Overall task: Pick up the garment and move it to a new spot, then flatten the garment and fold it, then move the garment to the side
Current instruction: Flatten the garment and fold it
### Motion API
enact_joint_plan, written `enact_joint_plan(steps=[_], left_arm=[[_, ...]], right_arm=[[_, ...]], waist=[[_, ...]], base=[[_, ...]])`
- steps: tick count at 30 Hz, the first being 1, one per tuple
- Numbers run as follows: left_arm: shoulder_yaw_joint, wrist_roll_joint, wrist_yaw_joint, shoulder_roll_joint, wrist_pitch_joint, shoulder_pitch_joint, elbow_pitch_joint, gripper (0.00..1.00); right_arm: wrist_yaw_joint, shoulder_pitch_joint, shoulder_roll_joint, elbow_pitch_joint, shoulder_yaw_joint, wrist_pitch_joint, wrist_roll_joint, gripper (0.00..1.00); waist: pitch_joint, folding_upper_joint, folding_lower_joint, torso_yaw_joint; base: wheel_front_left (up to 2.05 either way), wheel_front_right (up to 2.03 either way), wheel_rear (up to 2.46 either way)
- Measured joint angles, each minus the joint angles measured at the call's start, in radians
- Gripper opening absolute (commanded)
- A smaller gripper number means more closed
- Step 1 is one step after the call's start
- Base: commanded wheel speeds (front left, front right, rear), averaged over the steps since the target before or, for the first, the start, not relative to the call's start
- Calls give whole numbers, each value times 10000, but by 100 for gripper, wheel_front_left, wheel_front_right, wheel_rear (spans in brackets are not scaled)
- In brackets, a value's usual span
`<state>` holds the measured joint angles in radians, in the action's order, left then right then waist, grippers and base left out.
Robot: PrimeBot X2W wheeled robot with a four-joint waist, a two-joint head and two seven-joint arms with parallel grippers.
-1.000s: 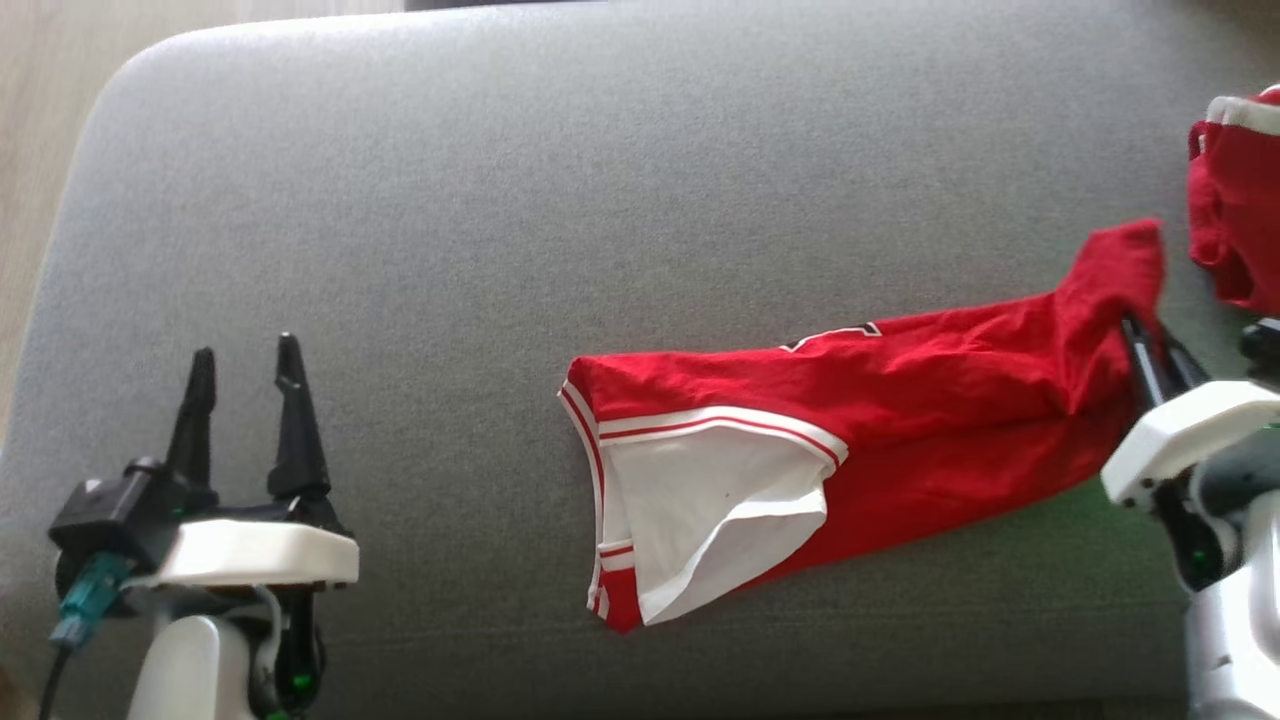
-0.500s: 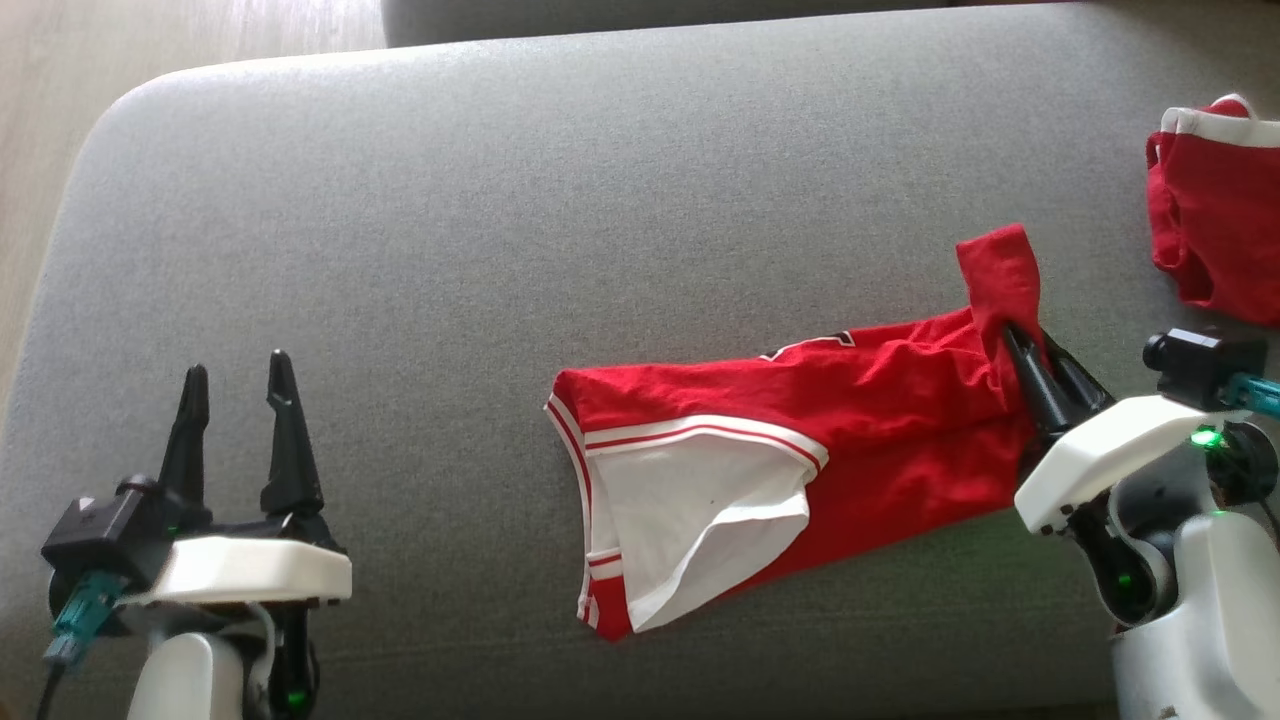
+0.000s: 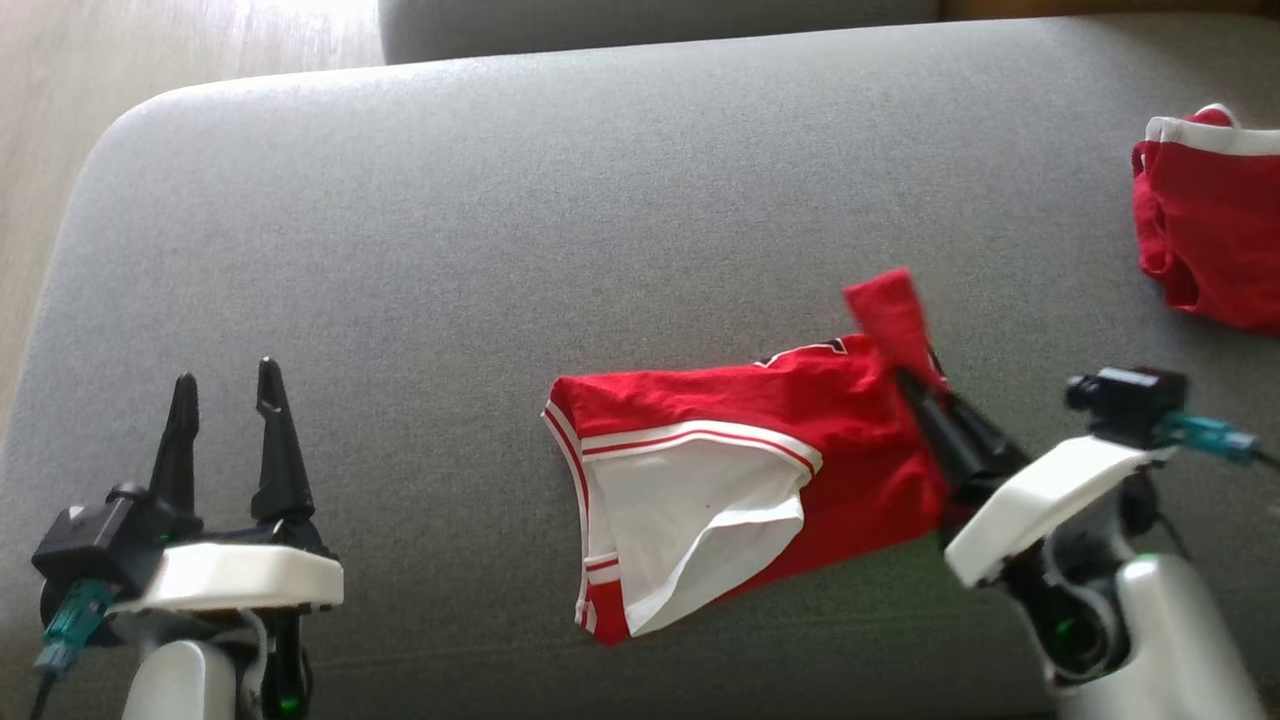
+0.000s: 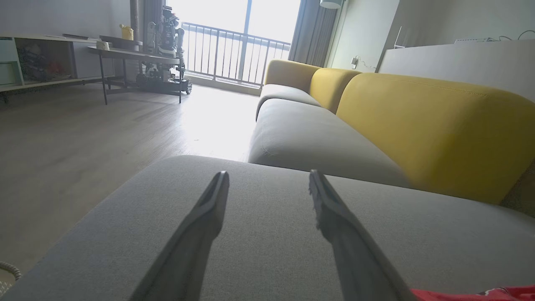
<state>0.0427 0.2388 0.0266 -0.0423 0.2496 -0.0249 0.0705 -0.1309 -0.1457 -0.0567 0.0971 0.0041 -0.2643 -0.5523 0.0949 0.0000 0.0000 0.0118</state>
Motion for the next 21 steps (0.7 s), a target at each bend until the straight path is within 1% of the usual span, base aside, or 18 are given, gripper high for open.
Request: enact_joint_plan(steps=[4,9,14,21], left_arm=[[8,6,0,0,0,4,-4,100],[12,13,12,0,0,24,0,100],[102,-63,132,2,0,96,54,100],[495,-161,267,2,0,867,176,100]], right_arm=[[0,157,2,-38,763,2,-587,0],[0,153,0,132,1252,307,-1093,0],[0,137,0,589,1664,652,-1459,0],[2,151,0,982,2291,857,-1852,0]], waist=[[-21,0,0,23],[24,0,0,268],[46,0,0,717],[-54,0,0,1470]], base=[[0,0,0],[0,0,0],[0,0,0],[0,0,0]])
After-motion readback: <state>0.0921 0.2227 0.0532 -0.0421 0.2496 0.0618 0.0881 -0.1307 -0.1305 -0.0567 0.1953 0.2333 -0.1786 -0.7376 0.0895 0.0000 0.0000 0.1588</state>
